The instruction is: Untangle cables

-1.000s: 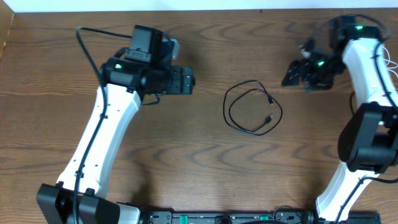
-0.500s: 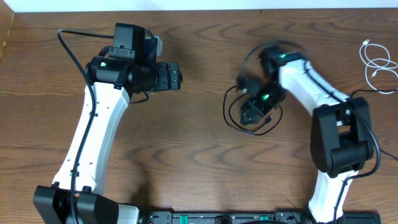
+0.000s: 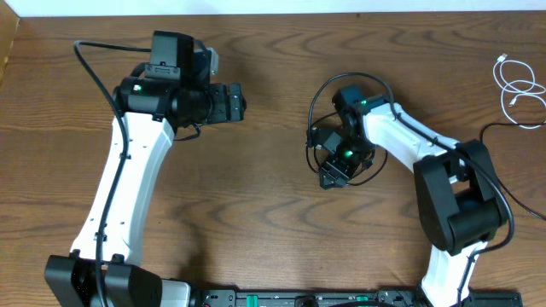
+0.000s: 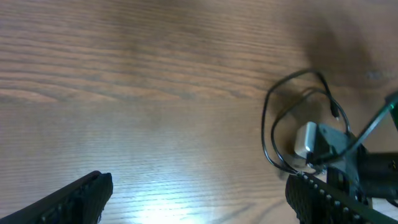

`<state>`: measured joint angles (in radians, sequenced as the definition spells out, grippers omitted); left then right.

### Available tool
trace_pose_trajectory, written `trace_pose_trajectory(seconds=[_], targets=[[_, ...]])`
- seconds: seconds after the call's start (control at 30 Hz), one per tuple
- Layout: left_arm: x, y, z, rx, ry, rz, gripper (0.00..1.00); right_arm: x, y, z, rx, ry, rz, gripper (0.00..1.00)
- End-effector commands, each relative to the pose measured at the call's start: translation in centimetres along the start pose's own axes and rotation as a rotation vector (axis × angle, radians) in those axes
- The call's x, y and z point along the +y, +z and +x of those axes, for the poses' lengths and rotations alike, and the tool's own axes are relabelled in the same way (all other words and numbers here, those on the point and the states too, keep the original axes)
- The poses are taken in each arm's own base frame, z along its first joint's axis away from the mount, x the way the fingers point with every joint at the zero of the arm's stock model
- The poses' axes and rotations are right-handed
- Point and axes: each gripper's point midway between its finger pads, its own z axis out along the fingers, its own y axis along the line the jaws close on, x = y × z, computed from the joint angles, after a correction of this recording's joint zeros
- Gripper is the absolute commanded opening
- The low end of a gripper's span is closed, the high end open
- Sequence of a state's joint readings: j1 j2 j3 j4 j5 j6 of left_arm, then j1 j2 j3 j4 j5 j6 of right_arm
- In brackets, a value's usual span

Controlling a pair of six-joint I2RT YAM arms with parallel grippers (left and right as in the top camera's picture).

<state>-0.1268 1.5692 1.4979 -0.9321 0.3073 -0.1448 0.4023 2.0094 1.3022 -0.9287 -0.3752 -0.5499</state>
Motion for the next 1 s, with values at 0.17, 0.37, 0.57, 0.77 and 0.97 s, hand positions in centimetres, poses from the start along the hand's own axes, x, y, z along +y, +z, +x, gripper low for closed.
trace_pose_trajectory(seconds=[0.17,0.37,0.57,0.77,0.97], targets=[[1.8,0.1,-0.4,-0.003,-0.020,-0.031,0.94,-2.0,5.0,5.6,0.218,0.173,0.236,0.51],[1.8,0.1,-0.4,-0.003,-0.020,-0.031,0.94,-1.6,6.3,7.0,0.245,0.218,0.288,0.44],[1.8,0.1,-0.3,0.001,-0.021,-0.032,0.94,-1.3,7.2,8.4,0.258,0.294,0.321,0.18],[1.8,0.1,-0.2,0.005,-0.022,-0.032,0.94,-1.0,8.4,10.2,0.273,0.303,0.322,0.13],[1.8,0.1,-0.1,0.008,-0.023,-0.033,0.94,-0.5,8.3,9.6,0.248,0.358,0.291,0.01]])
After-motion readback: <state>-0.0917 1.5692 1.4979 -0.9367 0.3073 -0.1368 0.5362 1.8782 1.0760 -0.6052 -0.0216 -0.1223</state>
